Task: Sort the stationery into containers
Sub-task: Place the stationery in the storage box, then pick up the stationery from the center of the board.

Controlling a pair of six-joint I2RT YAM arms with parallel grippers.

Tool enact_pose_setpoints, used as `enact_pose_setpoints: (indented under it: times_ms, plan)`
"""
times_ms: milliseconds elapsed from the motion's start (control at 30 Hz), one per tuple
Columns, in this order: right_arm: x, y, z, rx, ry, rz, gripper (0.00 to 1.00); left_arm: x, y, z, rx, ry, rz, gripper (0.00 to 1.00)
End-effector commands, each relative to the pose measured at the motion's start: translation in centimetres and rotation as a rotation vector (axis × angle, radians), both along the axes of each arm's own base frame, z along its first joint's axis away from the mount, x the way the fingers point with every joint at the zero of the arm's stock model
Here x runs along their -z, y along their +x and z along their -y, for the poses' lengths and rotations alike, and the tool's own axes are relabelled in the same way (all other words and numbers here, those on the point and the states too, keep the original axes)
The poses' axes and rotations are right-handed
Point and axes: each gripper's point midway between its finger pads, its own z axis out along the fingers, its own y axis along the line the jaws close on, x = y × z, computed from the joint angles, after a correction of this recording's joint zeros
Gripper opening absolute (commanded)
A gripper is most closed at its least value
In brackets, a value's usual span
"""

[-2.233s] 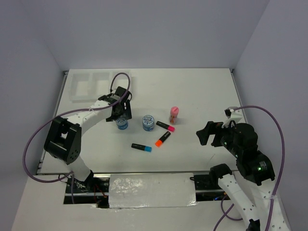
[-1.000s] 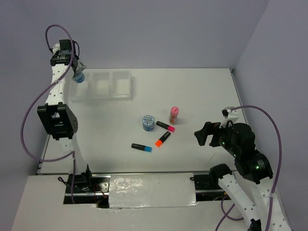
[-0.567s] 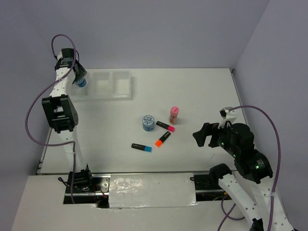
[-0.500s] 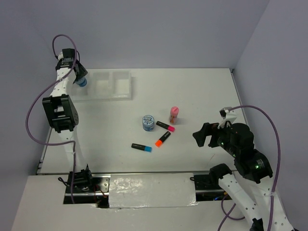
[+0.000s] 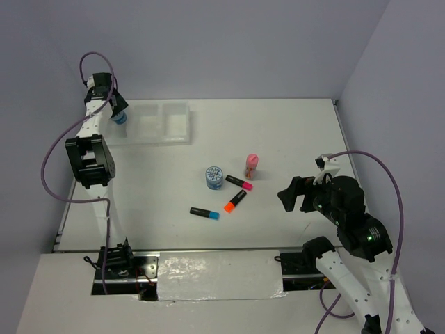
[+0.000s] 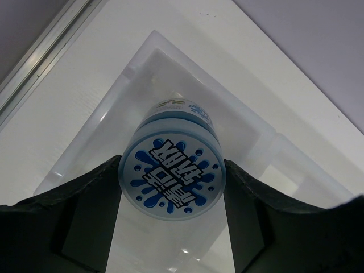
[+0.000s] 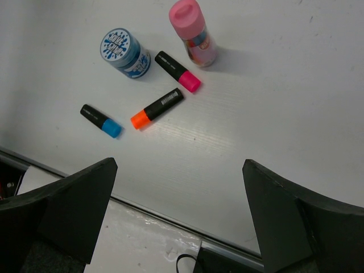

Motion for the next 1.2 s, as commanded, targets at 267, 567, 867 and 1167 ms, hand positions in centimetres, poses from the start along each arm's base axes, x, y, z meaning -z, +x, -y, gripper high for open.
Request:
enact_pose_setpoints:
  times_ms: [267, 567, 867, 1167]
  plan:
    - [-0.7, 0.5, -0.6, -0.025, 0.014, 0.037, 1.00, -1.5, 2.2, -1.5, -0.021, 0.059, 0.108, 0.67]
    - [-0.5, 0.5, -0.7, -0.026, 0.013, 0.027, 1.00, -1.1, 2.2, -2.0, -0.039, 0.077, 0.104, 0.94]
    - [-0.5, 0.7, -0.6, -0.021, 0.010, 0.025, 1.00, -11.1, 0.0, 0.4, -0.013, 0.049, 0.216, 0.99]
    - [-2.0, 1.3, 0.9, 0.065, -0.020, 0.047, 1.00, -20.0, -13.6, 18.9, 0.303, 0.029, 0.249, 0.99]
